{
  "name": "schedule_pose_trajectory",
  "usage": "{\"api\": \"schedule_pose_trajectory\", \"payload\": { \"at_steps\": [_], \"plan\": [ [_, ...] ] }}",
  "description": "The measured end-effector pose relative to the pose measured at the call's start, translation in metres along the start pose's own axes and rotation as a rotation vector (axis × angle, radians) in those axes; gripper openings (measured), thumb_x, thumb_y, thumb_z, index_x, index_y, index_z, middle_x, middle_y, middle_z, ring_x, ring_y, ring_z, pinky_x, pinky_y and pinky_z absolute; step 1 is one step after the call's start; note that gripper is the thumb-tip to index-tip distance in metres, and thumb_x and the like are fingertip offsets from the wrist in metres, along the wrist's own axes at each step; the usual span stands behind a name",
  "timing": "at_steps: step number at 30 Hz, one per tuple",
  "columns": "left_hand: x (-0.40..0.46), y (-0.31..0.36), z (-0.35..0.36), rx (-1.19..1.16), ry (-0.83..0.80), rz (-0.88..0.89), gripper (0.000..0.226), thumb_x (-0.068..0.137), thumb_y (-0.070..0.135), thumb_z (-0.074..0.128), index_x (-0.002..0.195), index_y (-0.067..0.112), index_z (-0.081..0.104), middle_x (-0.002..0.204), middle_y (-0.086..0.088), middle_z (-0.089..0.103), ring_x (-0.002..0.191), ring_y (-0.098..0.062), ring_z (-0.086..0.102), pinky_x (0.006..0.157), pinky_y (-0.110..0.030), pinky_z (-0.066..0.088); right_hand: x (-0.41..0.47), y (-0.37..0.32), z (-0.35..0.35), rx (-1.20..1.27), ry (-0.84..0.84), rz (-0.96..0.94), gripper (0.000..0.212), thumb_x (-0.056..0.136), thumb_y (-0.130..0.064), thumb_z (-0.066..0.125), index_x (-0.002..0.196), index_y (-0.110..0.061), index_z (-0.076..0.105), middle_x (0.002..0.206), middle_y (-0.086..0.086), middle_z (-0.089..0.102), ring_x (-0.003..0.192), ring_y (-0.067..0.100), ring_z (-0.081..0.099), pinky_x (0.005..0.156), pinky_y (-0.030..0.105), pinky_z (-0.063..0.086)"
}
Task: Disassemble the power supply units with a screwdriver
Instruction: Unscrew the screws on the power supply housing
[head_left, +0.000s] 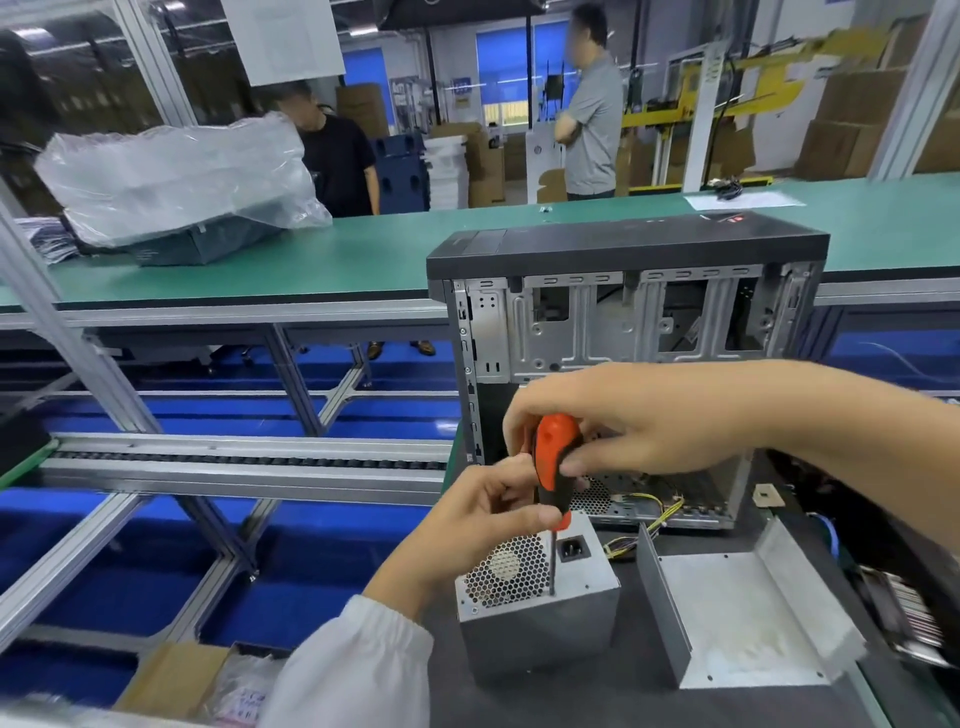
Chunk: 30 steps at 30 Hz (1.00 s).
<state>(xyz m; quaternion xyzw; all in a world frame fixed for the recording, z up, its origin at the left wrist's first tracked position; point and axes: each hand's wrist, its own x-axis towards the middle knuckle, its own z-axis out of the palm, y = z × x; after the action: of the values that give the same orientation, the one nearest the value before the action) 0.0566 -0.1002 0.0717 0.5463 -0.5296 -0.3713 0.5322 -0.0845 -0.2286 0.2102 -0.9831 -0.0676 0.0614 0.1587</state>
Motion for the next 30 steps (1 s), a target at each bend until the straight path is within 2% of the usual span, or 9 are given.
{"api": "schedule_pose_trajectory", "payload": {
  "at_steps": [3,6,9,14,17,19,22,27,30],
  "plan": [
    [0.006,0.0,0.006,0.031,0.134,0.017,0.039,0.07,0.024,0.083,0.099,0.002,0.07,0.097,-0.037,0.054,0.081,-0.027,0.052,0.076,-0.039,0.043,0.006,0.001,-0.001,-0.06,0.075,0.063,0.036,0.086,-0.05,0.062,0.115,-0.031,0.05,0.105,-0.015,0.062,0.095,0.002,0.057,0.077,0.016,0.046],
    [0.008,-0.005,0.016,0.083,0.267,0.057,0.044,0.066,0.028,0.088,0.101,0.009,0.068,0.087,-0.028,0.054,0.074,-0.022,0.048,0.072,-0.037,0.04,0.018,-0.002,0.01,-0.454,0.155,0.274,0.055,0.081,-0.076,0.038,0.082,-0.022,0.046,0.072,-0.005,0.048,0.062,0.014,0.051,0.051,0.03,0.039],
    [0.01,-0.007,0.019,0.05,0.247,0.096,0.037,0.071,0.021,0.086,0.102,0.027,0.068,0.076,0.002,0.053,0.069,-0.005,0.048,0.069,-0.017,0.039,0.025,-0.001,0.011,-0.547,0.141,0.286,0.05,0.089,-0.069,0.032,0.088,-0.02,0.045,0.067,-0.007,0.035,0.055,0.007,0.036,0.047,0.024,0.026],
    [0.0,-0.005,0.008,-0.043,-0.034,0.023,0.031,0.092,0.021,0.063,0.122,0.01,0.064,0.098,0.002,0.063,0.084,0.001,0.058,0.079,-0.011,0.042,0.017,0.004,-0.021,-0.219,-0.211,0.152,0.016,0.093,-0.035,0.059,0.099,-0.033,0.045,0.074,-0.014,0.056,0.071,0.006,0.059,0.066,0.027,0.047],
    [0.006,-0.004,0.01,-0.01,0.065,0.042,0.025,0.086,0.016,0.068,0.11,0.011,0.073,0.092,-0.02,0.055,0.084,-0.02,0.055,0.08,-0.026,0.043,0.019,0.004,-0.028,-0.037,-0.32,0.229,0.024,0.09,-0.024,0.066,0.105,-0.026,0.048,0.076,-0.012,0.06,0.057,0.0,0.063,0.063,0.024,0.053],
    [0.008,-0.006,0.014,0.019,0.085,0.077,0.016,0.082,0.018,0.071,0.093,0.029,0.076,0.079,-0.01,0.049,0.076,-0.021,0.046,0.074,-0.034,0.04,0.024,0.001,-0.023,0.027,-0.394,0.376,0.037,0.087,-0.041,0.065,0.111,-0.015,0.052,0.075,-0.001,0.068,0.048,0.006,0.063,0.052,0.021,0.052],
    [0.01,-0.012,0.019,0.078,0.124,0.107,0.016,0.083,0.027,0.073,0.099,0.031,0.073,0.082,-0.019,0.048,0.071,-0.027,0.044,0.065,-0.049,0.04,0.036,-0.004,-0.012,-0.249,-0.484,0.551,0.054,0.093,-0.057,0.045,0.097,-0.006,0.064,0.061,0.0,0.064,0.051,0.016,0.053,0.05,0.018,0.045],
    [0.007,-0.01,0.009,-0.018,-0.022,0.017,0.022,0.086,0.028,0.069,0.107,0.022,0.073,0.105,-0.028,0.059,0.093,-0.02,0.058,0.086,-0.03,0.047,0.039,-0.008,-0.004,-0.583,-0.452,0.213,0.03,0.096,-0.045,0.047,0.094,-0.019,0.061,0.079,-0.002,0.064,0.071,0.016,0.055,0.057,0.023,0.037],
    [0.006,-0.008,0.003,-0.065,-0.03,-0.012,0.015,0.088,0.023,0.065,0.099,0.024,0.075,0.086,0.002,0.07,0.086,-0.009,0.063,0.085,-0.023,0.047,0.036,-0.012,0.004,-0.922,-0.33,-0.113,0.024,0.096,-0.037,0.05,0.119,-0.03,0.054,0.1,-0.007,0.051,0.095,0.016,0.044,0.071,0.029,0.04]
  ]
}}
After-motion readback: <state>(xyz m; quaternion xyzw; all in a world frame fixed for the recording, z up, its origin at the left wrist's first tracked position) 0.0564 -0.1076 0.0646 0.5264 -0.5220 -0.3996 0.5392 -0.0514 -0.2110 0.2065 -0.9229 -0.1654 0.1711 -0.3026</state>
